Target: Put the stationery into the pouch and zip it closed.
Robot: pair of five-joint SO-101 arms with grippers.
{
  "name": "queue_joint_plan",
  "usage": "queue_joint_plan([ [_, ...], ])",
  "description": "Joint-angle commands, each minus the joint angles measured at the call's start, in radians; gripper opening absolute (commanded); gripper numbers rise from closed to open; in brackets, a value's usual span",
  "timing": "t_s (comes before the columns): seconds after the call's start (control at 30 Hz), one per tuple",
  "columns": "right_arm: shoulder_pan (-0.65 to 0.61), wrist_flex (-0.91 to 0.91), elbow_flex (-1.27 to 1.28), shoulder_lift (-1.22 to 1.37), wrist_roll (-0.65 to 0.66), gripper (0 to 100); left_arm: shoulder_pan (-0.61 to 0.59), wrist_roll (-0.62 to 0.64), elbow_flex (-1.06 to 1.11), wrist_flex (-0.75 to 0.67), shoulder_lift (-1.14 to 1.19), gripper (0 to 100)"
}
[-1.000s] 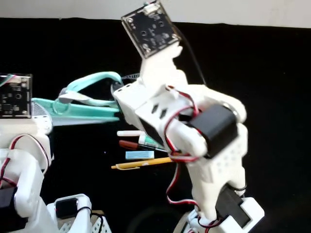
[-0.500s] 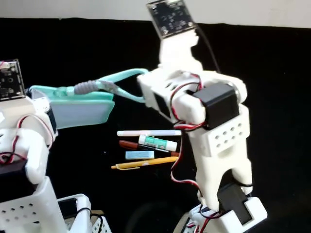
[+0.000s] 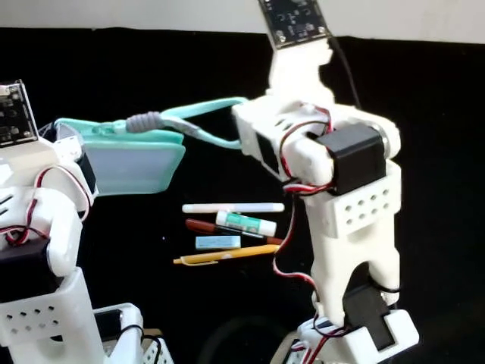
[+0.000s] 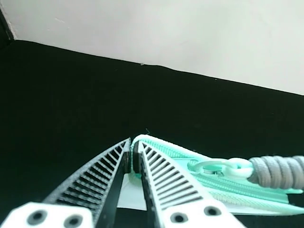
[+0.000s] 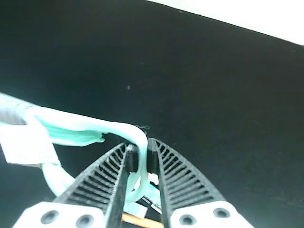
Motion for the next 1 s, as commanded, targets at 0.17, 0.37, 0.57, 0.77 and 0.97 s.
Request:
queue_joint_plan([
  [0.17,0.114,-0.012,-0.012,-0.012,-0.011,0.8,-0.012,0.014,-0.001,-0.018,-0.002,1],
  [0.37,0.182,-0.01,-0.012,-0.012,-0.011,0.8,-0.012,0.014,-0.001,-0.017,-0.002,1],
  [0.57,0.229,-0.016,-0.012,-0.012,-0.011,0.8,-0.012,0.014,-0.001,-0.018,-0.002,1],
  [0.77,0.289,-0.033,-0.013,-0.05,-0.011,0.8,-0.005,0.014,-0.007,-0.025,-0.002,1],
  [0.97,0.302,-0.067,-0.008,-0.13,-0.011,0.8,-0.005,0.046,-0.008,-0.044,-0.002,1],
])
